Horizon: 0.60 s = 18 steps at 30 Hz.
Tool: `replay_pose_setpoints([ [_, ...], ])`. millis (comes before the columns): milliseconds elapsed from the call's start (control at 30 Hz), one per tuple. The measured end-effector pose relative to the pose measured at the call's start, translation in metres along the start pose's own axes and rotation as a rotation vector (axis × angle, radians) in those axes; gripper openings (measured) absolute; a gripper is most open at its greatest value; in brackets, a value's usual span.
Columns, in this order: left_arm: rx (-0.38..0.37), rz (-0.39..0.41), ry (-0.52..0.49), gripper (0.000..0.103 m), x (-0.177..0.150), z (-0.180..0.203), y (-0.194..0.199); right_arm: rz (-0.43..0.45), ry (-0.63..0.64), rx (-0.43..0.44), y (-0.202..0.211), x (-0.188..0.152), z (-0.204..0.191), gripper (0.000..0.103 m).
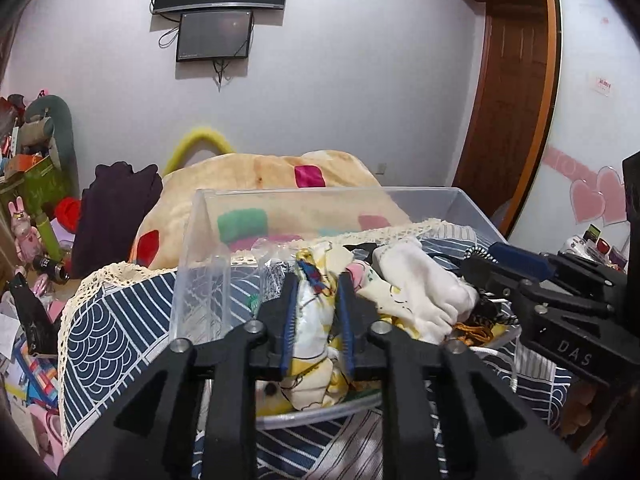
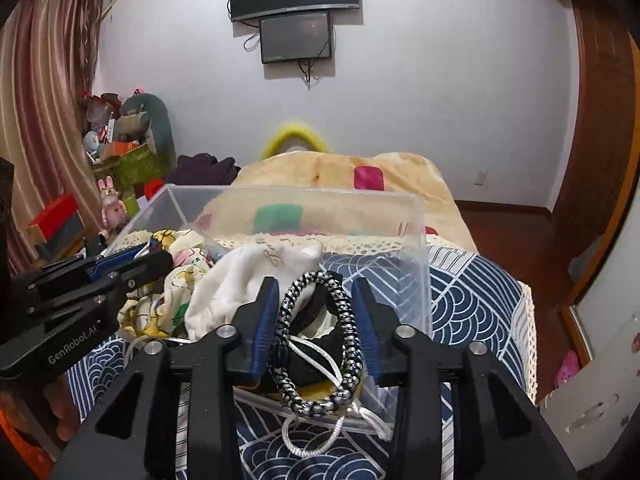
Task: Organize soft objects
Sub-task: 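Lower the scrunchie and bracelet into the clear box and open both tools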
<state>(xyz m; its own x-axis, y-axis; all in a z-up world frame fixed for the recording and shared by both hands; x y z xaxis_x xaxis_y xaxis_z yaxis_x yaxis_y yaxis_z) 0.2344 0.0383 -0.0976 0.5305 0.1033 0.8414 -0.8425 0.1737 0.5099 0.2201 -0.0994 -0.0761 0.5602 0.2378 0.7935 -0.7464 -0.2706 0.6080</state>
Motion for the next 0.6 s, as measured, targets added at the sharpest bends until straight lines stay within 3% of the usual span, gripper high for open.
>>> replay_pose_setpoints([
  [67, -0.003, 0.013, 0.004, 0.041, 0.001, 0.001, 0.008, 0.011, 0.002, 0.009, 0.005, 0.003, 0.002, 0.040],
  [133, -0.003, 0.033, 0.002, 0.048, 0.003, 0.001, 0.017, 0.032, 0.010, 0.004, 0.012, 0.007, 0.003, 0.041],
  [300, -0.006, 0.079, -0.028, 0.060, 0.012, 0.010, 0.046, 0.088, 0.016, 0.008, 0.031, 0.017, 0.000, 0.058],
  [533, -0.015, 0.163, -0.050, 0.072, 0.018, 0.023, 0.096, 0.196, 0.005, 0.016, 0.075, 0.027, 0.002, 0.060],
  [600, -0.021, 0.178, -0.058, 0.072, 0.018, 0.027, 0.109, 0.220, 0.004, 0.021, 0.086, 0.026, 0.002, 0.066],
])
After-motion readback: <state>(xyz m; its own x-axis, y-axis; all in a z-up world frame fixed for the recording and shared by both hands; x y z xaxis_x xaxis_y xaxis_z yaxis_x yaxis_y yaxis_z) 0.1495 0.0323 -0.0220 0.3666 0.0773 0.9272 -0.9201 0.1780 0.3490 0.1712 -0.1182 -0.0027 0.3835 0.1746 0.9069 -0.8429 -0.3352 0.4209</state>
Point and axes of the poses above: each gripper's, at about its wrist camera, not at the fingertips, and y roughly against the way its jaws point, z to its right, x to its top, the point moved 7 cm from there along -y, roughly the way its jaws point, and after that the axes turned 7 degrees about -x, right-handed, at the moved point
